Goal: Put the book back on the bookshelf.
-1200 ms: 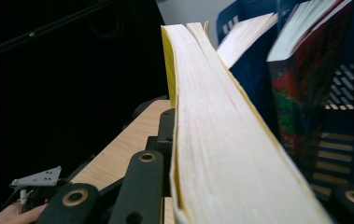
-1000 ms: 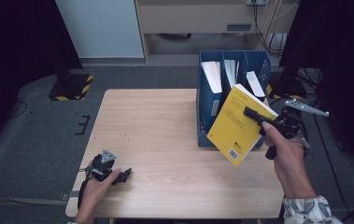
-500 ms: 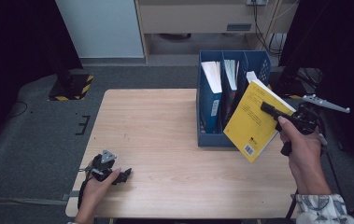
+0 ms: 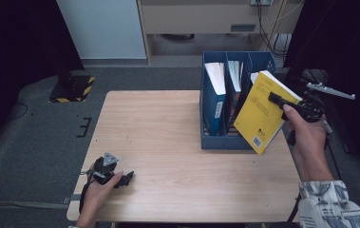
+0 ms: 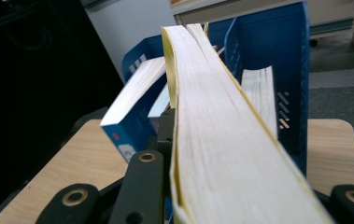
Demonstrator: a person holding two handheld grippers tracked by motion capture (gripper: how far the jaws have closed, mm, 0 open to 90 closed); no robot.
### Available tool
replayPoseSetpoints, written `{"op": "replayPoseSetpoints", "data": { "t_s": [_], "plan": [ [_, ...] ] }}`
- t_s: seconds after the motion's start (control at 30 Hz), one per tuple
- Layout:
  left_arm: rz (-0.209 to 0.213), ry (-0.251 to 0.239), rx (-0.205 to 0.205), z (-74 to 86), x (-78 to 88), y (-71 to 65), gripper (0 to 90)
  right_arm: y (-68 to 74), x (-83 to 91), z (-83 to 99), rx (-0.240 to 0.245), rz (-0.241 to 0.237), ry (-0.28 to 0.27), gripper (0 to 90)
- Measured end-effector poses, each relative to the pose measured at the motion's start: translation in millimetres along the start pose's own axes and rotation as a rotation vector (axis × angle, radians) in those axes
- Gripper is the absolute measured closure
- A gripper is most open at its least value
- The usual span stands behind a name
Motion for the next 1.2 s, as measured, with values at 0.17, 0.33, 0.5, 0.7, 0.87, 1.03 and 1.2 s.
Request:
{"op": "replayPoseSetpoints", "data": {
  "t_s": [0.17, 0.33, 0.5, 0.7, 0.87, 1.03, 1.2],
  "plan": [
    [0.000, 0.000, 0.000, -0.1, -0.1, 0.0, 0.0, -7.8, -8.1, -7.3, -0.009, 0.028, -0.003, 74.9],
    [0.000, 0.000, 0.000, 0.0, 0.0, 0.0, 0.0, -14.3, -15.8, -8.9, -0.029, 0.040, -0.002, 74.9],
    [0.001, 0.000, -0.001, -0.1, -0.1, 0.0, 0.0, -15.7, -24.4, -11.5, -0.019, 0.059, 0.005, 74.9],
    [0.001, -0.001, -0.001, -0.2, -0.2, 0.0, 0.0, -11.5, -32.1, -16.8, -0.014, 0.062, 0.000, 74.9],
    [0.002, 0.001, -0.002, -0.2, -0.2, 0.0, 0.0, -7.2, -40.9, -18.1, -0.001, 0.067, 0.008, 74.8],
    [0.003, 0.002, -0.003, -0.3, -0.2, 0.1, 0.0, -4.8, -50.9, -19.4, 0.005, 0.078, 0.012, 74.8],
    [0.004, 0.003, -0.005, -0.4, -0.3, 0.1, 0.0, -5.3, -57.6, -19.5, 0.008, 0.091, 0.016, 74.8]
  ]
}}
Point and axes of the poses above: each handheld gripper's, and its own axes: x roughly backward along the jaws, z roughly out of its underside, y roughly to its left, the point moved 9 cm from there along -x, roughly forward along the jaws, and after that the axes turned 1 degree about -x, right-handed, at the moved point
